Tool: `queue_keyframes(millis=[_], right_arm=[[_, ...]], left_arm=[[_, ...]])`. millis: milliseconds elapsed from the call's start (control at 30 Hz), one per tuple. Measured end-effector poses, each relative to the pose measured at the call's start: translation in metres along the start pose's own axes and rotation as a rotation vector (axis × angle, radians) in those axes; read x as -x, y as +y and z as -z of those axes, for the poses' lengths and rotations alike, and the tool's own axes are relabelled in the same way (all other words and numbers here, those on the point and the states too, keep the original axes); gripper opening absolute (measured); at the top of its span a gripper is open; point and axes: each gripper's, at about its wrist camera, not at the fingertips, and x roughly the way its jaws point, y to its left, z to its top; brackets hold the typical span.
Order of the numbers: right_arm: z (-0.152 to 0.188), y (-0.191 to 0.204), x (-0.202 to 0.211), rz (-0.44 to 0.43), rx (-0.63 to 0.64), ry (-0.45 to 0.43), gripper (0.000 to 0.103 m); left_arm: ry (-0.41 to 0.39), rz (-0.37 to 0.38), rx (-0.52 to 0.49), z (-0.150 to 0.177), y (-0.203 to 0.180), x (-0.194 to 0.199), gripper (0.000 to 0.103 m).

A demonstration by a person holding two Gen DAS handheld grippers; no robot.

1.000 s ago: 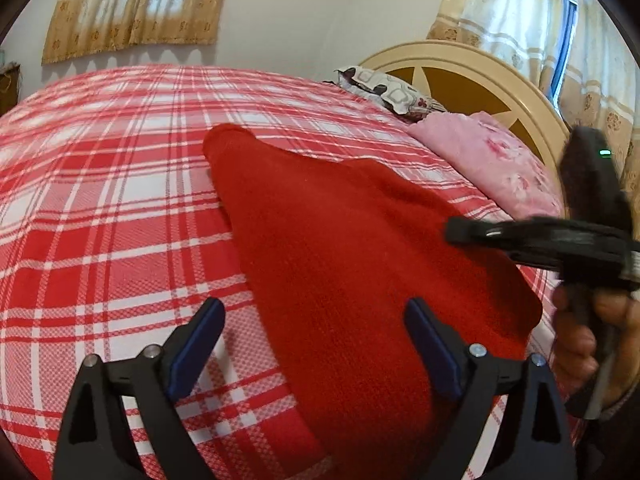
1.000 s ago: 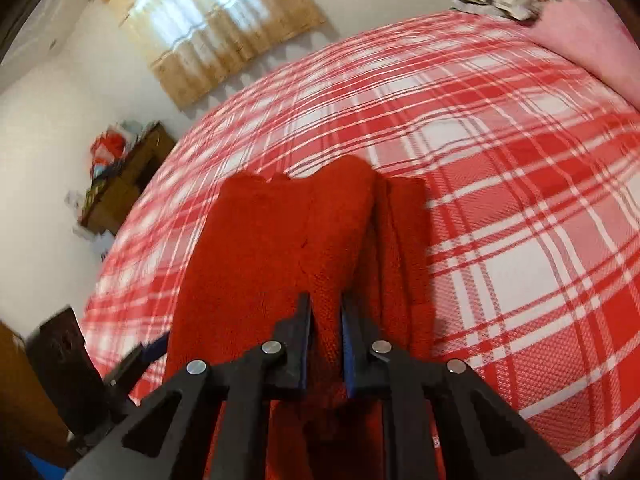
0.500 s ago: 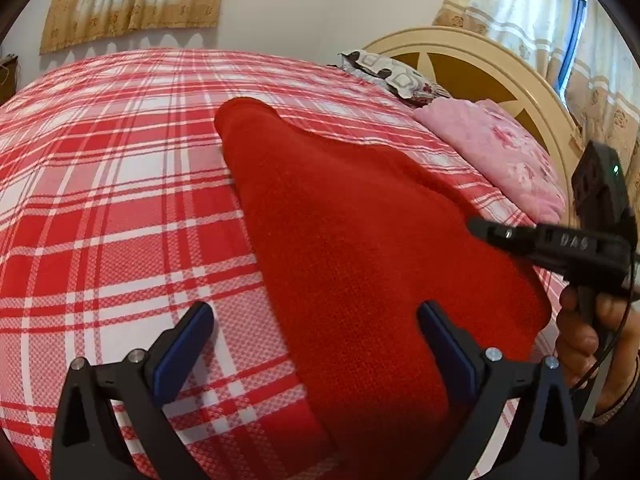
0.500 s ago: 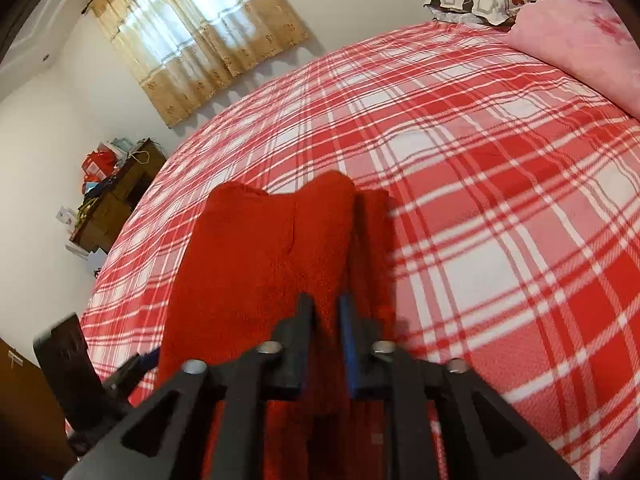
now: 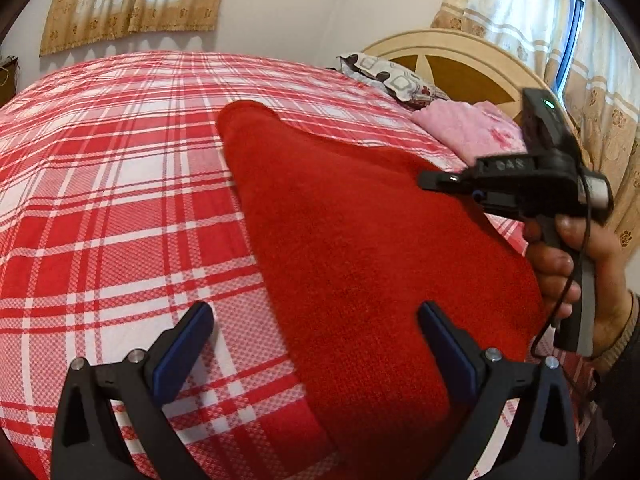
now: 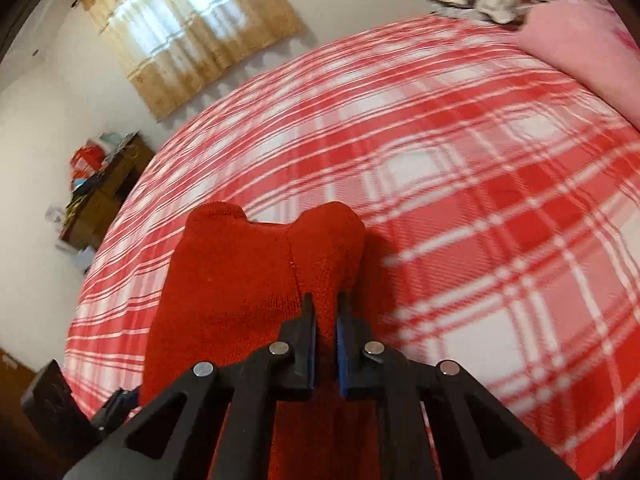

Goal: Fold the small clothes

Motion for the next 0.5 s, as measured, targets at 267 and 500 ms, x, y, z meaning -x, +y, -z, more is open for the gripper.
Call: queue_keyframes(millis=[267,500], right_arm=[[0.009,-0.003,0.022,0.008,0.018,-0.051,0.031],[0.059,0.045,0.082,-0.174,0.266,-0.095,0.031]], left_arm=[[0.029,-0.011,-0.014,-0.001,-0.003,-0.006,0.103],[0.026,-0.01,-0.007,-0.002,-0.001,-0.006,0.103]])
